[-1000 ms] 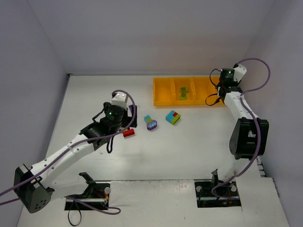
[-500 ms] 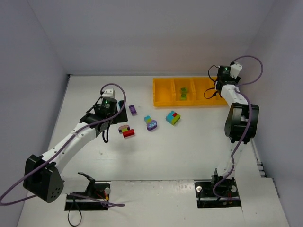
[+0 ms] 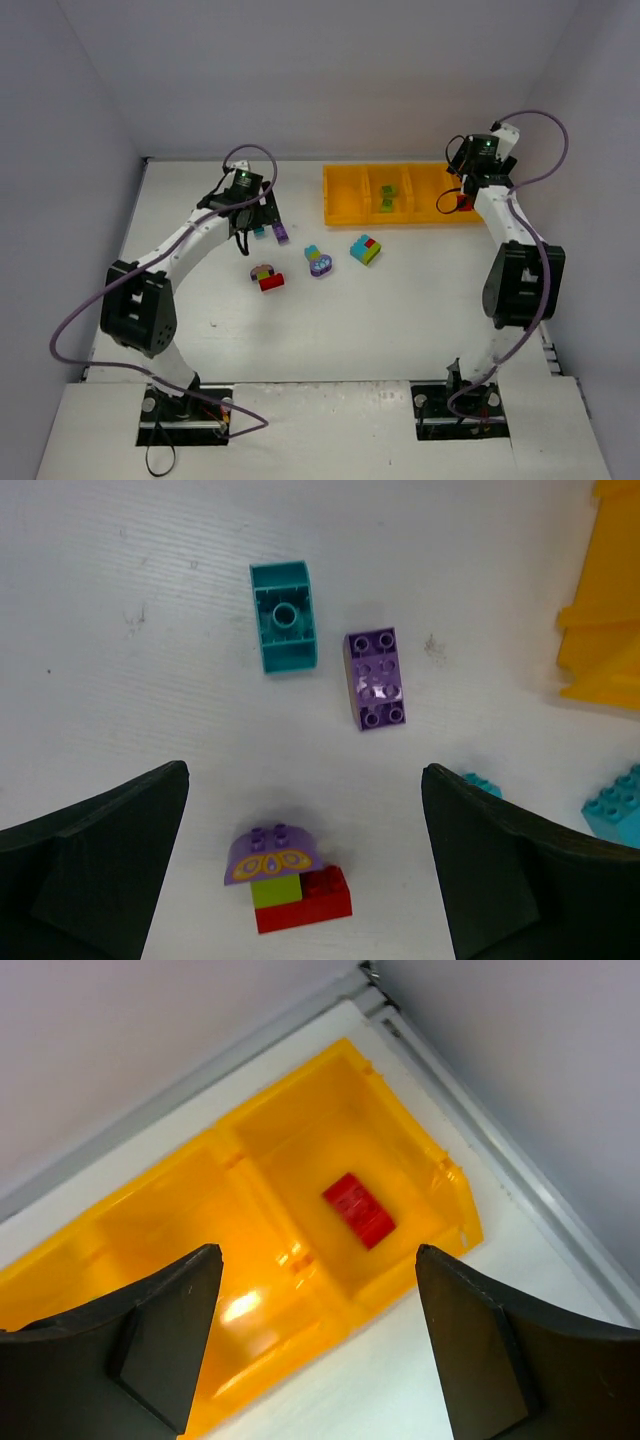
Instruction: Sort the legos into containers by color
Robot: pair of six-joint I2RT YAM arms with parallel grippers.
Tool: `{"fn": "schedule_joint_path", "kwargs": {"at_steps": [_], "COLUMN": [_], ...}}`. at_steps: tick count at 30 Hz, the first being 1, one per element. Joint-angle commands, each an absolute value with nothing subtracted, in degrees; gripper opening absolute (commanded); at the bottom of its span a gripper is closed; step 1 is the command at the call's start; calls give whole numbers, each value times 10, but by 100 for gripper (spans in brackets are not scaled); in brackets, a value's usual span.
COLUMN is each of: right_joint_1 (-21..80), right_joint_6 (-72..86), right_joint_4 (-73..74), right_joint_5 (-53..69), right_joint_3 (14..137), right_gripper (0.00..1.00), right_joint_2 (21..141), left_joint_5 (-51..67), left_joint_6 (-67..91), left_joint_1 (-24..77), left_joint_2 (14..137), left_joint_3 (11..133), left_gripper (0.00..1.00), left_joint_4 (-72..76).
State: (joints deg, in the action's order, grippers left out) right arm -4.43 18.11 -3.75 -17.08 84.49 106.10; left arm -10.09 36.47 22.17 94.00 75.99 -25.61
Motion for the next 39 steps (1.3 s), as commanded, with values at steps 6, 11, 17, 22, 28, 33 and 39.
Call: {"fn": "schedule_joint_path", "kwargs": {"at_steps": [6,11,17,22,28,33,39], "right_joint_1": [35,61,67,68,68,68,68], "right_joint_6": [249,257,255,250,249,252,259], "right_joint_4": [-58,-47,-16,-5,-3,18,31], "right_joint_5": [-113,-87,-55,-48,-40,-29,-15], "right_joint_3": [723,658,592,552,536,527,512], "right_gripper": [75,75,75,75,75,75,75], "right_joint_2": [833,768,697,650,628,607,581], "left_joint_5": [-130,-138,-130,-131,-111,-50,0], "left_joint_6": [390,396,390,373,324,268,207], "left_joint_1": [200,179,166,165,166,191,250], "left_joint_2": [1068,1119,1164,1183,1173,1108,1058], "left_joint_3": [910,930,960,971,962,924,927], "left_gripper": [88,79,66,40,9,4,5], "left_joint_4": [-301,-311,-309,-298,-250,-164,-70]}}
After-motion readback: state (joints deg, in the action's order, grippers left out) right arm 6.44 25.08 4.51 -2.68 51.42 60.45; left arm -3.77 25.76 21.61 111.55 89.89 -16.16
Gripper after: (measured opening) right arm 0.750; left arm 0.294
